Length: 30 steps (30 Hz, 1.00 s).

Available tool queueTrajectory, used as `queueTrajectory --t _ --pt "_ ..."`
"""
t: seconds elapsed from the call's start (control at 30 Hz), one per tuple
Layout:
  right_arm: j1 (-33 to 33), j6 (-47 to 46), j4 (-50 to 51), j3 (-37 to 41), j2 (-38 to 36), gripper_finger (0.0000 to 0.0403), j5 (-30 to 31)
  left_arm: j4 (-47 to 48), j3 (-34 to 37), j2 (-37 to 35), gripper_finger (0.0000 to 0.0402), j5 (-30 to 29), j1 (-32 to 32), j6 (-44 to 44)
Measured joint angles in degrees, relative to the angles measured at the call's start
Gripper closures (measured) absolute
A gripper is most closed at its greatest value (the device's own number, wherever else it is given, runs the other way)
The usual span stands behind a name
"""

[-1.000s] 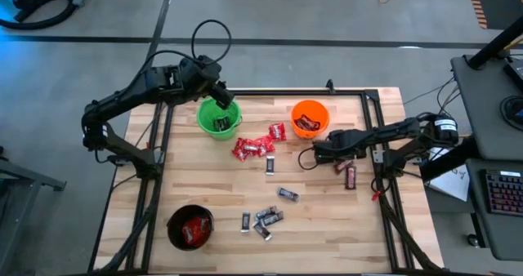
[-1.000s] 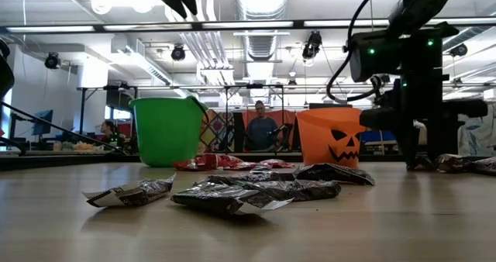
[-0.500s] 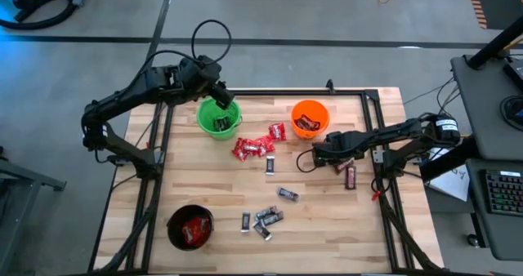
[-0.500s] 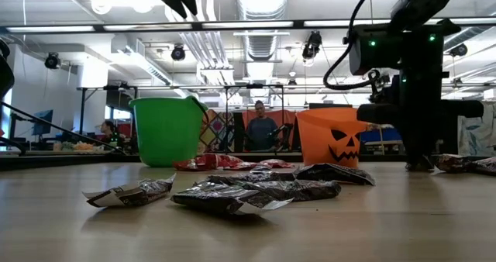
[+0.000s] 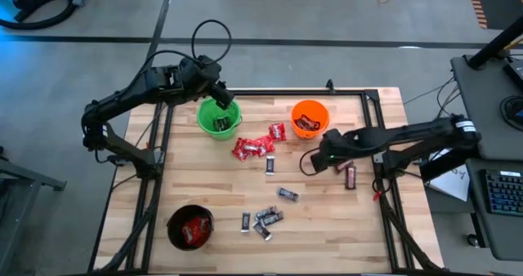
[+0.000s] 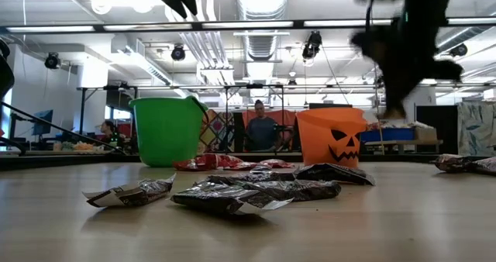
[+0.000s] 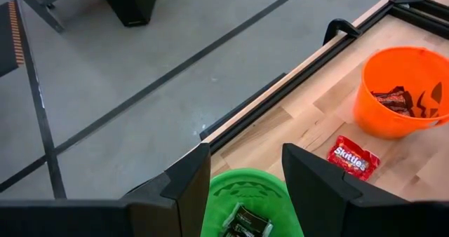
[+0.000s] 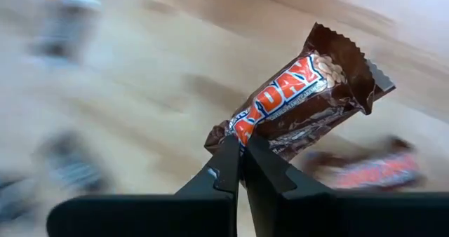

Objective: Sort candy
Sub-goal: Put the brown chocolate into the orange bucket

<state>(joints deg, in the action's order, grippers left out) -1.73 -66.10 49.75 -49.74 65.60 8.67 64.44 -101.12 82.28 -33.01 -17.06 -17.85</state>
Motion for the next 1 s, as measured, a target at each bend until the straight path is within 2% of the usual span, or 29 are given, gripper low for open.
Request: queueTrajectory --t 0.17,0.3,0.47,0.73,1.0 --pt "0.16 9.28 -7.28 -5.95 -4.78 0.0394 0.19 -0.08 0.00 0.00 0.0240 0.07 0.00 0.97" --pt "4.75 13.83 -12.88 -9.85 -5.64 0.0394 0.39 -0.45 0.00 0.00 0.0240 1.16 -0.02 1.29" --pt "13.21 17.01 -12.01 -13.91 -2.58 0.0394 0.35 -1.11 0.00 0.14 0.0240 6.44 -0.02 2.79" --pt "23.33 22.75 -4.77 -18.44 6.21 0.0394 0.31 -1.66 0.80 0.26 0.0240 20.50 0.27 2.07" --pt "25.13 26.10 -3.53 -18.40 12.63 0.0394 0.30 -1.73 3.20 0.28 0.0240 20.98 3.17 -3.15"
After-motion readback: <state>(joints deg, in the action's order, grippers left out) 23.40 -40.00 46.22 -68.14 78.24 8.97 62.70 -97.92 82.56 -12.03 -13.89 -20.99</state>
